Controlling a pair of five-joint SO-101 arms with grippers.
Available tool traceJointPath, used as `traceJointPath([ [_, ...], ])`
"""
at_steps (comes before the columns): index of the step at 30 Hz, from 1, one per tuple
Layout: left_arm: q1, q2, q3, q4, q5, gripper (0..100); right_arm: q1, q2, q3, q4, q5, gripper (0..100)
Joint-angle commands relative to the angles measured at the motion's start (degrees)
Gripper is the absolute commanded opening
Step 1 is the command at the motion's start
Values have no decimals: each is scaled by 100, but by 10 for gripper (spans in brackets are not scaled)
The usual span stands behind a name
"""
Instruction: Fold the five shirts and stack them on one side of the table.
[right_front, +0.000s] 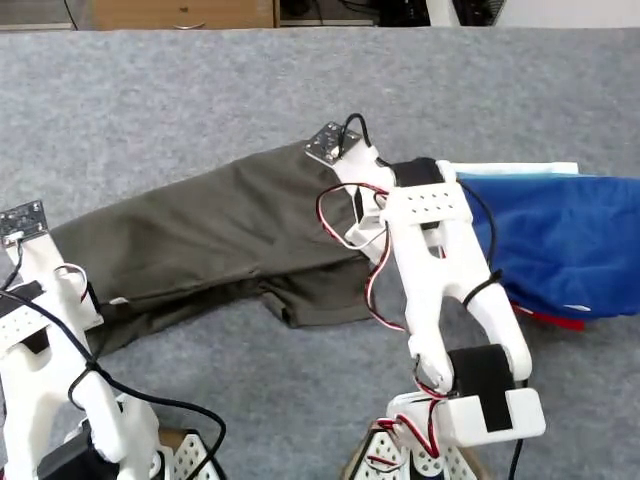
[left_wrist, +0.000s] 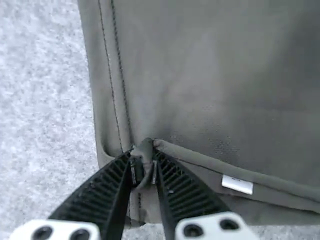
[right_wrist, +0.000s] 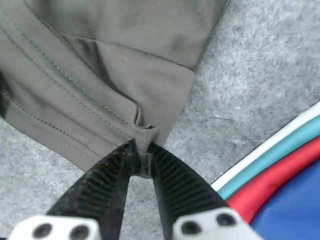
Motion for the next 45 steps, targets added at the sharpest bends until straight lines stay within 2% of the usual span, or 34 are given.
traceJointPath([
  [1, -53, -154, -53, 18, -132, 19, 92, -321, 13, -18, 53, 2],
  [8, -53, -154, 62, 18, -466, 19, 101, -330, 180, -62, 53, 2],
  [17, -44, -154, 114, 35, -475, 19, 295, -330, 207, -18, 53, 2],
  [26, -88, -154, 273, -26, -440, 19, -171, -321, 400, -62, 132, 7],
  [29, -105, -154, 273, 9, -440, 30, -207, -330, 409, -62, 132, 80],
  [33, -123, -154, 273, 18, -475, 158, -215, -338, 400, 0, 475, 229],
  [36, -123, -154, 264, 26, -475, 166, -198, -338, 374, 202, 633, 276],
  [39, -246, -154, 176, 105, -475, 171, -110, -488, 374, 352, 651, 258],
  [41, -396, -154, -167, 492, -475, 171, -57, -708, 356, 404, 651, 229],
  [43, -536, -154, -642, 967, -475, 171, -66, -910, 277, 431, 615, 160],
  [45, -668, -154, -1196, 1451, -440, 171, -233, -980, 101, 378, 519, 39],
])
